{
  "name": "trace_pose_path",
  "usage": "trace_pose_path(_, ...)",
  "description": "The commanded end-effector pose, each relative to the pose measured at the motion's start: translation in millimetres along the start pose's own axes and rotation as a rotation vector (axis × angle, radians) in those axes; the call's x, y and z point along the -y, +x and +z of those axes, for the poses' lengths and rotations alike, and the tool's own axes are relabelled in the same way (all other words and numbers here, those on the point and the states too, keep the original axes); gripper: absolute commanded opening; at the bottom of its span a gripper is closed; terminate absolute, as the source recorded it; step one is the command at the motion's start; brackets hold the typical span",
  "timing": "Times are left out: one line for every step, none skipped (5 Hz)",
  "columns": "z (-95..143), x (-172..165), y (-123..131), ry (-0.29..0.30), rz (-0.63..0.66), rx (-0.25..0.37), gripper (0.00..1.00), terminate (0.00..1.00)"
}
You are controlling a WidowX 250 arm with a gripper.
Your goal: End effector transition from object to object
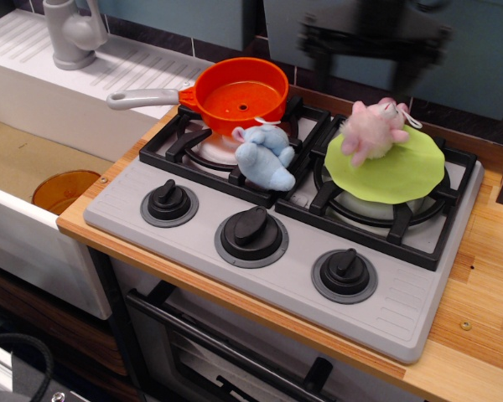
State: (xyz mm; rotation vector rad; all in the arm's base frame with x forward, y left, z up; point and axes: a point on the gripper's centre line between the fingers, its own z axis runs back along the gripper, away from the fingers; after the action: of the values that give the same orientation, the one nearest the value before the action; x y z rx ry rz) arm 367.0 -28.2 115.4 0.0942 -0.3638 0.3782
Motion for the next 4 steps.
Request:
trace_pose_path(25, -30, 22, -0.016, -0.016, 0.089, 1.00, 0.00)
trace_pose_path(21, -40, 22, -0.009, -0.016, 0.094, 1.00, 0.00)
trace_pose_path(9, -47, 17, -0.030, -0.009, 0.104, 1.00, 0.00)
trace_pose_path(-7, -58, 0, -0.053, 0.005, 0.127, 1.00, 0.00)
